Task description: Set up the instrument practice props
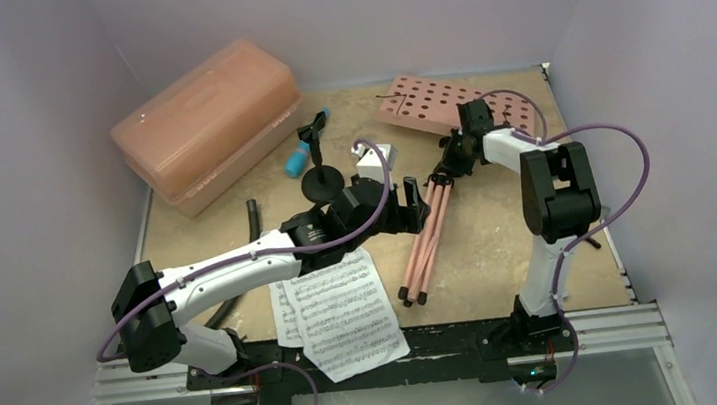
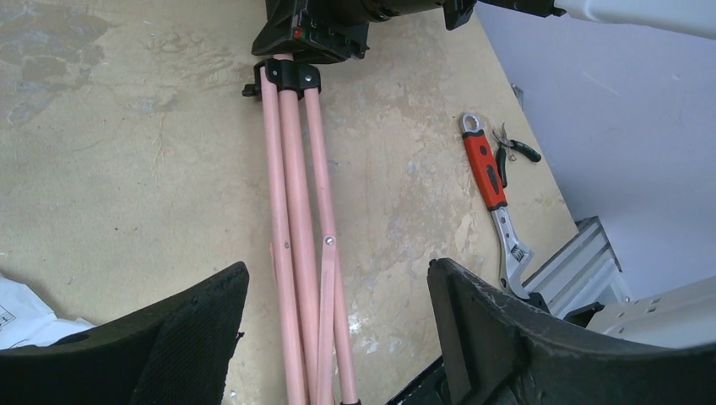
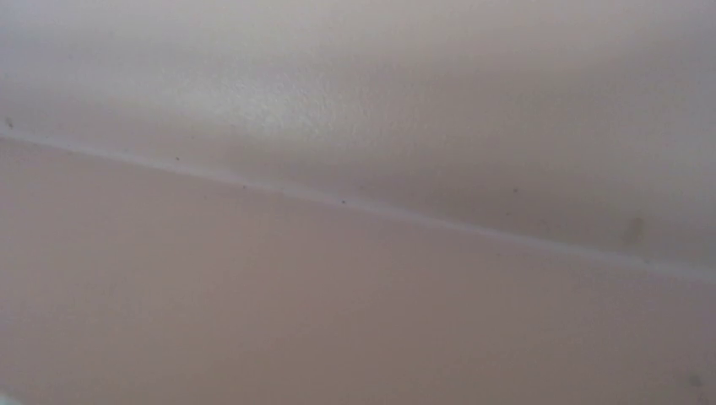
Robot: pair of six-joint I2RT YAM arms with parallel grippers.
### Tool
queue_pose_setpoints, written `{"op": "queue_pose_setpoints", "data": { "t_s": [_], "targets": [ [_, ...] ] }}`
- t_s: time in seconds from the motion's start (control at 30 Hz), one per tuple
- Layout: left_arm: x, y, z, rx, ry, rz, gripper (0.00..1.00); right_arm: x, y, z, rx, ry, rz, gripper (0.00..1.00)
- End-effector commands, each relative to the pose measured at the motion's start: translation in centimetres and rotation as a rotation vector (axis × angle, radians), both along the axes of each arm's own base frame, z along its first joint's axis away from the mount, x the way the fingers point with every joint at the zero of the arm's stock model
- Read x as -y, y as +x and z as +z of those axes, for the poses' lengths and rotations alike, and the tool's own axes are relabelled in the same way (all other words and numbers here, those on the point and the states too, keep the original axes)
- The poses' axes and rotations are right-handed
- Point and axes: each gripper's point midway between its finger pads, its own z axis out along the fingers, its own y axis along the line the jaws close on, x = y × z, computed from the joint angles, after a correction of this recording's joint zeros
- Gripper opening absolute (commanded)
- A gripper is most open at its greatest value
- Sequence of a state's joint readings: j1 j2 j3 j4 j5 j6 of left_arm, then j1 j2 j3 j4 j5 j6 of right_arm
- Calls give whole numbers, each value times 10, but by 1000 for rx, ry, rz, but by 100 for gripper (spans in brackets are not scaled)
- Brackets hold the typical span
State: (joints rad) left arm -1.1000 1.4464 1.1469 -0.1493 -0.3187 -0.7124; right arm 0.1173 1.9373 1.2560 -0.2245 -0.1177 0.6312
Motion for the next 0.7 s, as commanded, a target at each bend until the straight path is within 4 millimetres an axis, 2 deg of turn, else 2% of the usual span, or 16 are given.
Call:
{"op": "queue_pose_setpoints", "data": {
  "t_s": [0.0, 0.17, 0.33, 0.47, 0.67],
  "targets": [
    [4, 2, -4, 22, 2, -17, 76, -4, 14, 11, 53, 5, 19, 0],
    [9, -1, -13, -2, 12, -40, 76, -5, 19, 24, 87, 2, 40, 0],
    [14, -2, -27, -49, 25, -63, 75, -7, 28, 56, 164, 10, 57, 0],
    [11, 5, -42, -110, 24, -49, 73, -9, 31, 85, 225, 20, 61, 0],
    [21, 16, -60, -232, -97, -121, 65, -12, 27, 120, 301, 45, 74, 0]
  ]
}}
